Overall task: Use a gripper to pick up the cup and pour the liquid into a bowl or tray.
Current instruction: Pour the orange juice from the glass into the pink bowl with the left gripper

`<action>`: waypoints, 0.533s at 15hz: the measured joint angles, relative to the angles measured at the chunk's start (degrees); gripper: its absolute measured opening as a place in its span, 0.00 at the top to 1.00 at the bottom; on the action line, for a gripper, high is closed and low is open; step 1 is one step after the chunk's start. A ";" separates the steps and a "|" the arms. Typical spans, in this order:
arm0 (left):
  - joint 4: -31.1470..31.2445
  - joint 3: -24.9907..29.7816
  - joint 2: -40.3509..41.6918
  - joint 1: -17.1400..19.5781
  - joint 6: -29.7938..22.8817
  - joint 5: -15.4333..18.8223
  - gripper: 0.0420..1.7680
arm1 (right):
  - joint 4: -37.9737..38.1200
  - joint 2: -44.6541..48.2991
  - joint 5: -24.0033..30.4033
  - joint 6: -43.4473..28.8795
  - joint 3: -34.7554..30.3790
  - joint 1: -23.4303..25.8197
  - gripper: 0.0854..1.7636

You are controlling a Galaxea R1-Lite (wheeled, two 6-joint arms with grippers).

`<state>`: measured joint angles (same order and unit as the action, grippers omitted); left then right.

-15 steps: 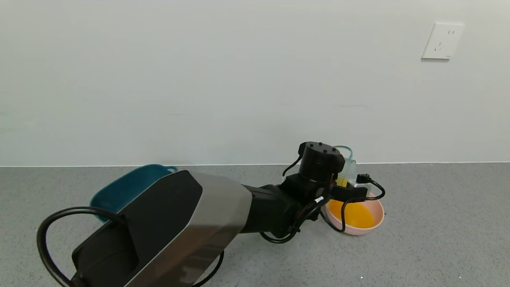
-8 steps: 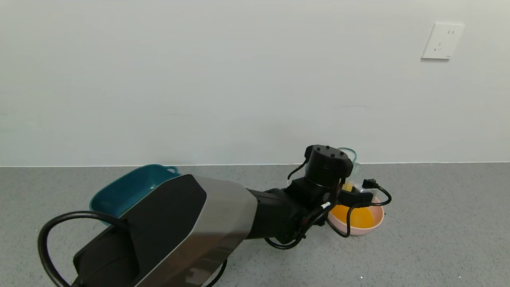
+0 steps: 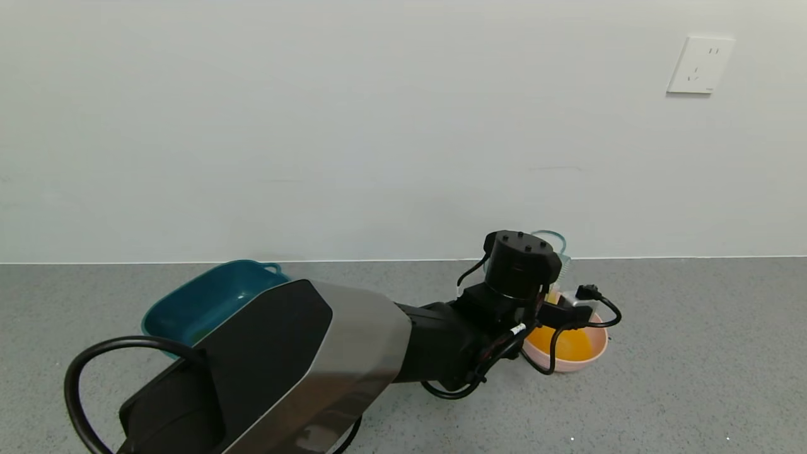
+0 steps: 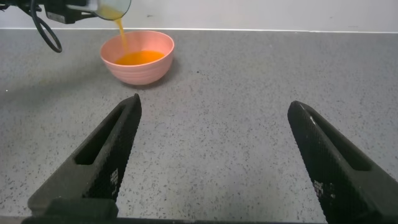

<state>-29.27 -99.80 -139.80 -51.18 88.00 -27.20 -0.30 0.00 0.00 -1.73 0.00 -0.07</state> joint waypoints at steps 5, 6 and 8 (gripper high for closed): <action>-0.22 0.22 -0.20 -0.87 0.37 -0.15 0.29 | 0.00 0.00 0.00 -0.02 0.00 0.00 0.03; -0.22 0.33 -0.20 -0.98 0.61 -0.24 0.29 | 0.00 0.00 0.00 -0.02 0.00 0.00 0.03; -0.24 0.44 -0.22 -1.05 0.78 -1.07 0.29 | 0.00 0.00 0.00 -0.02 0.00 0.02 0.03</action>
<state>-29.51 -99.37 -140.02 -52.22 88.78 -28.27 -0.30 0.00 0.00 -1.76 0.00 -0.05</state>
